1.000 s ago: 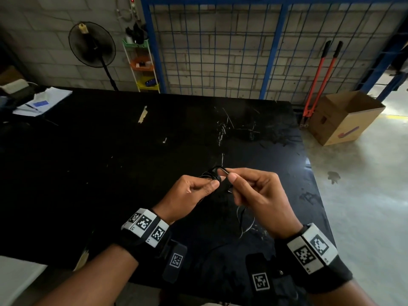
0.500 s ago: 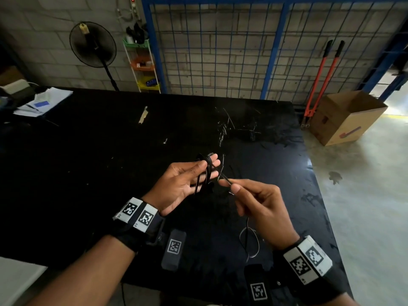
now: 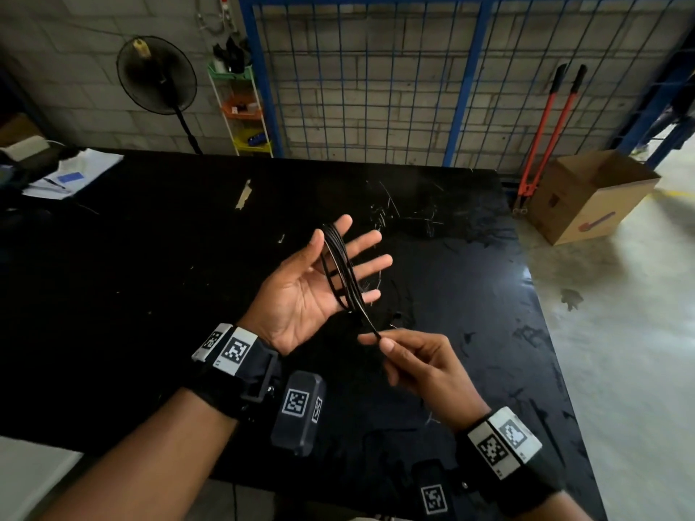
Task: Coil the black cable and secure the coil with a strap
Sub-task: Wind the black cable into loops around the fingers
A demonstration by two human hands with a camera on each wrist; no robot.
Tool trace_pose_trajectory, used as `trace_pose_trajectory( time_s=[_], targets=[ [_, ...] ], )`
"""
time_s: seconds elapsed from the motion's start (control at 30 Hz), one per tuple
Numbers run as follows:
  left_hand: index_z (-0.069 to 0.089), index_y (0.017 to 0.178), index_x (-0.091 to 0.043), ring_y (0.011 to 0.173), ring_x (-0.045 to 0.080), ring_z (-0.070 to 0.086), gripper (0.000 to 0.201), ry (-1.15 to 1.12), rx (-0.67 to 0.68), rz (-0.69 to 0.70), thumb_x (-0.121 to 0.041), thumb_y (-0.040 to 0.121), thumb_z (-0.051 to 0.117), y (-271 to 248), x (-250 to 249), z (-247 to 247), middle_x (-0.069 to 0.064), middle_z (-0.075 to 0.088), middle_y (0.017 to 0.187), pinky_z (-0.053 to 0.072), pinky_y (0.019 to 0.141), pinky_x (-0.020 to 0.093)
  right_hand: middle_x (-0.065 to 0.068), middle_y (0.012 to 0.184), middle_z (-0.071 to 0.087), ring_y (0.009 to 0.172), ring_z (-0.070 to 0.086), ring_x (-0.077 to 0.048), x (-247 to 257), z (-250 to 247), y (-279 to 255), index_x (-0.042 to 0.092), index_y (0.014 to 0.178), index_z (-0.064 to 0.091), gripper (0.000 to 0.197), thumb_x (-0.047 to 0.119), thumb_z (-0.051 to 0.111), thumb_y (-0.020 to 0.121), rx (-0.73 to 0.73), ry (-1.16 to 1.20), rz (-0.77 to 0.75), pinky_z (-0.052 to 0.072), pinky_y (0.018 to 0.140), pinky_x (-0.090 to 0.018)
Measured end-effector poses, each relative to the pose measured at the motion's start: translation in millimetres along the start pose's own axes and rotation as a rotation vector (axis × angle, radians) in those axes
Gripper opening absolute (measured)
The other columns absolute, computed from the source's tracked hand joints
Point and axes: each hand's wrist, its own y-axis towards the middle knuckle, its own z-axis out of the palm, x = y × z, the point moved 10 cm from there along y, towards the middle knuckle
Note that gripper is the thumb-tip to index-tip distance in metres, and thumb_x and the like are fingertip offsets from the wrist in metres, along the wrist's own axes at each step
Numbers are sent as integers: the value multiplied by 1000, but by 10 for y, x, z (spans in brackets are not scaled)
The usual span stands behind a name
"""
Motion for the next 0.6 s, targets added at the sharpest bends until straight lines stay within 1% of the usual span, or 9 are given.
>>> trace_pose_trajectory(
  time_s=[0.1,0.17,0.3,0.37,0.43,0.47,0.5,0.53,0.6],
  targets=[
    [70,129,-29,144,46,47,43,-64,50,4,-43,99,41,-7,-50,81,17,50,157,29,114,75,-5,56,51,46,35,-11,-168,31,7,11,114,80,30,26,60,98,26,-2,69,26,46,-19],
    [70,129,-29,145,47,44,43,-88,95,-6,-43,99,42,-33,-48,142,18,47,158,28,113,75,-4,56,52,45,34,-10,-278,29,28,10,112,80,29,27,60,99,34,-21,104,26,45,-19],
    [65,135,-23,148,52,32,41,-150,224,-87,-40,103,46,-141,28,324,23,37,162,26,113,77,-2,55,54,46,42,-8,-439,-125,136,5,104,80,26,21,59,103,9,-146,137,33,48,-18],
    [61,138,-19,149,54,26,41,-158,294,-147,-38,104,49,-220,70,427,25,36,162,22,114,77,-2,55,55,46,42,-8,-426,-256,191,11,93,81,24,21,61,103,-41,-215,137,33,50,-20],
    [60,139,-16,148,55,23,41,-142,336,-214,-36,104,51,-304,137,496,26,35,163,19,113,76,-1,54,53,44,41,-4,-354,-442,254,21,73,77,31,19,64,101,-140,-263,142,31,49,-22],
    [60,139,-15,148,55,23,41,-120,343,-250,-36,104,52,-345,186,505,26,32,163,19,113,74,0,54,53,42,41,-3,-287,-535,288,20,68,73,32,17,66,100,-192,-278,136,30,48,-23],
    [61,138,-15,148,56,24,41,-87,339,-283,-36,104,54,-379,247,491,27,30,163,19,114,74,1,54,54,42,42,-2,-198,-618,330,17,69,70,29,15,69,98,-233,-287,118,31,48,-24],
    [62,138,-15,148,57,26,42,-48,327,-309,-36,103,55,-409,313,457,28,31,163,20,114,75,1,55,57,42,44,-1,-79,-673,373,11,72,70,24,16,72,95,-259,-294,89,33,49,-24],
    [63,138,-13,145,60,33,43,46,293,-350,-36,101,58,-457,451,341,29,38,161,19,115,79,1,57,63,41,49,-1,176,-727,460,4,76,72,23,21,78,90,-276,-349,34,37,46,-23]
  ],
)
